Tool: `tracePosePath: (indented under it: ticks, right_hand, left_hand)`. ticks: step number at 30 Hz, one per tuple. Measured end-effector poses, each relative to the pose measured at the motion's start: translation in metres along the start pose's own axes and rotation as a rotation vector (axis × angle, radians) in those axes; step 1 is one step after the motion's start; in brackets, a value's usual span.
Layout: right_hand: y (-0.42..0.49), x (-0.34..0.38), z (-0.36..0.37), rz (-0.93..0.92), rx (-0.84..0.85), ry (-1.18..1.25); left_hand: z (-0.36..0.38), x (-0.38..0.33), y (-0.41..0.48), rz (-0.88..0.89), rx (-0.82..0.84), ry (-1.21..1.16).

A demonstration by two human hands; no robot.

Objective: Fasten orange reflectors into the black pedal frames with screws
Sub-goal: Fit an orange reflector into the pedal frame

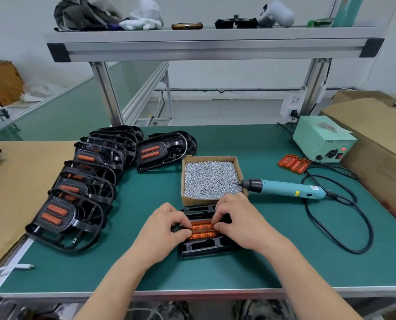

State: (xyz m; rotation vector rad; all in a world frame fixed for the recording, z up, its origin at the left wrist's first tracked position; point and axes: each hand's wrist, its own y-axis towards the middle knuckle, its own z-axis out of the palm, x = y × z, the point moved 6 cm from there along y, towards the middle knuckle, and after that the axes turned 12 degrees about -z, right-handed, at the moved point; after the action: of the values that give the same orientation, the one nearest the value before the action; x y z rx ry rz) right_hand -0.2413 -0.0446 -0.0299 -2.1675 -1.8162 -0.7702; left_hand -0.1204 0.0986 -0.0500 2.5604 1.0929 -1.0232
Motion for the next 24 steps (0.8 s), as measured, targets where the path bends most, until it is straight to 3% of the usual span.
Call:
tracePosePath:
  ticks: [6,11,14,17,20,24]
  right_hand:
    - [0.006,0.007,-0.001,-0.029,0.007,-0.158]
    - [-0.003,0.002,-0.005,-0.078,-0.073,-0.072]
    - [-0.020,-0.010,-0.030,-0.008,-0.506,0.196]
    - [-0.047,-0.046,-0.040,0.318,-0.925,0.622]
    - [-0.066,-0.074,-0.027,0.565,-1.059,0.965]
    - [-0.075,-0.088,-0.019,0.668,-1.115,1.361]
  left_hand:
    - [0.006,-0.005,-0.004,0.026,-0.007,0.006]
    - [0.016,-0.005,-0.011,0.070,0.101,0.075]
    - [0.016,-0.002,-0.010,0.086,0.108,0.084]
    - [0.018,0.000,-0.008,0.091,0.085,0.071]
    - [0.019,-0.001,-0.005,0.084,0.079,0.029]
    - [0.020,-0.002,-0.002,0.076,0.068,-0.021]
